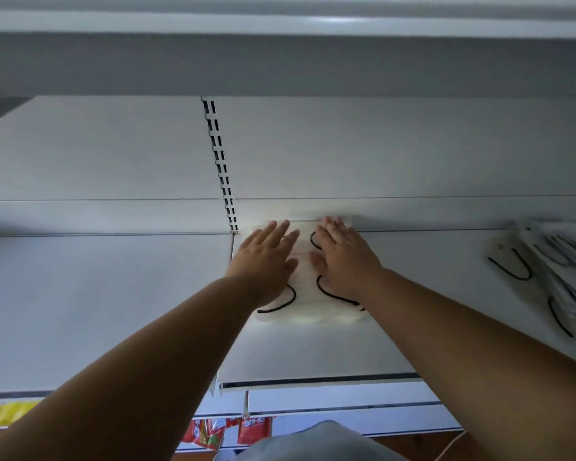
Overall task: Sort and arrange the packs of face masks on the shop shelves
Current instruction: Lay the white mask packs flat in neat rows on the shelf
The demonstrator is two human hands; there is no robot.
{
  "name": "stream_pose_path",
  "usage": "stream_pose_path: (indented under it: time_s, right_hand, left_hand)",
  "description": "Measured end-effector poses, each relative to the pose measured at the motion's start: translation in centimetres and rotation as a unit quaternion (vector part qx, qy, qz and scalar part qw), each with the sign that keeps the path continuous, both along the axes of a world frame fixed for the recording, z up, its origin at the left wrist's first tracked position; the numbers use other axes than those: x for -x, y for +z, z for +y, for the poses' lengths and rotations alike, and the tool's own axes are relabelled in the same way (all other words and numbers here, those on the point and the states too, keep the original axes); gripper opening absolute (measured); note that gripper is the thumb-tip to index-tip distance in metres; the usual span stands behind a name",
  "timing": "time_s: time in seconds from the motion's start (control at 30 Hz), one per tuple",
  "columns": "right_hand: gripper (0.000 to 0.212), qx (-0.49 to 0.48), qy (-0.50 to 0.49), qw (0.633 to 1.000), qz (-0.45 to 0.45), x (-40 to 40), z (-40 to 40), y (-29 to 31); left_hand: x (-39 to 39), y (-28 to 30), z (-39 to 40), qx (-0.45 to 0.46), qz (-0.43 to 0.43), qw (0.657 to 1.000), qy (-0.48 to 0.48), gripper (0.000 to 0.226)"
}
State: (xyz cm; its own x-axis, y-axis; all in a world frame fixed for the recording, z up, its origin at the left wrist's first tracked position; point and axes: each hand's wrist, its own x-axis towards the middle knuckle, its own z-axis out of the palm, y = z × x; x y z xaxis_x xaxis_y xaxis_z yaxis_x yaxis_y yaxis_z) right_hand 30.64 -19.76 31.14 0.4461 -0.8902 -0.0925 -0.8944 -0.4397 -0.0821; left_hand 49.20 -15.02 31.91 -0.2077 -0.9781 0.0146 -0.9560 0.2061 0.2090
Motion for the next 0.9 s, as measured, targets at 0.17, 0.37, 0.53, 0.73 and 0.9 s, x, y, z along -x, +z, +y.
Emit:
stream_pose_path:
  time_s: [0.17, 0.37, 0.53, 0.73, 0.9]
  right_hand:
    - [0.067, -0.036, -0.032, 0.999, -0.022, 0.0, 0.2, -1.7]
    - [0.092, -0.036, -0.043, 0.998, -0.038, 0.1, 0.4, -2.2]
    - [0.082, -0.029, -0.04, 0.997, -0.053, 0.4, 0.3, -1.0]
    - [0.076, 0.12, 0.061, 0.985, -0.107, 3.7, 4.6, 0.3]
    - [0.064, 0.081, 0.107, 0.988, -0.083, 4.5, 7.5, -2.0]
  left_hand:
    - [0.1, -2.7, -0.2, -0.07, -0.04, 0.997, 0.012, 0.062]
    - [0.4, -2.5, 0.0, -0.09, -0.052, 0.993, 0.053, 0.061]
    - [0.2, -1.2, -0.3, -0.124, -0.049, 0.99, 0.038, 0.063]
    - [-1.8, 0.4, -0.5, -0.067, -0.013, 0.997, 0.034, 0.059]
    - [-2.7, 0.2, -0.8, -0.111, 0.003, 0.993, 0.04, 0.05]
